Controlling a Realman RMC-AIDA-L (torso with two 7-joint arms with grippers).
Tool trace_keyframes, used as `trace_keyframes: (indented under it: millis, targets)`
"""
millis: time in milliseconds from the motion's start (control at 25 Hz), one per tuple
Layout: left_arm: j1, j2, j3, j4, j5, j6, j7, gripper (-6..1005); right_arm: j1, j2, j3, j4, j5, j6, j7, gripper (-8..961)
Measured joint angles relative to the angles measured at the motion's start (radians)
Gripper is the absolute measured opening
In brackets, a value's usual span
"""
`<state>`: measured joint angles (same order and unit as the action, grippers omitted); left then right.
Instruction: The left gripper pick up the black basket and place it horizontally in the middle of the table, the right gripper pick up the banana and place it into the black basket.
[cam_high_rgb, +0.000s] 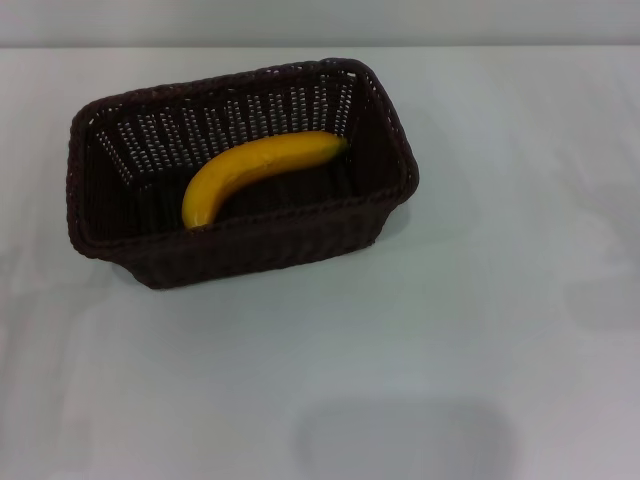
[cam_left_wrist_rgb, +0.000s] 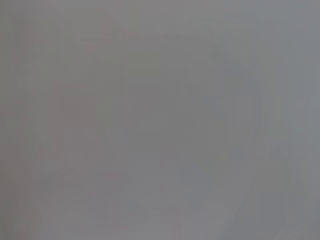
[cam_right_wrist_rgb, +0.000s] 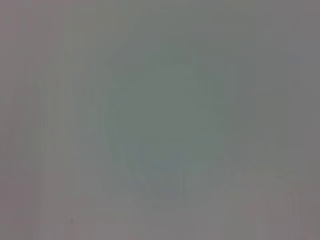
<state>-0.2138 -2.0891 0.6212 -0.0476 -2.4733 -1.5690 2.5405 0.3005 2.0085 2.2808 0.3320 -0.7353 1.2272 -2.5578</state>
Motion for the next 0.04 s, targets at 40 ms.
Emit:
trace_keyframes:
  millis: [40]
  targets:
    - [-0.002, 0.000, 0.000, -0.005, -0.001, 0.000, 0.000, 882, 0.000, 0.000, -0.001, -0.005, 0.000, 0.000, 0.000, 802]
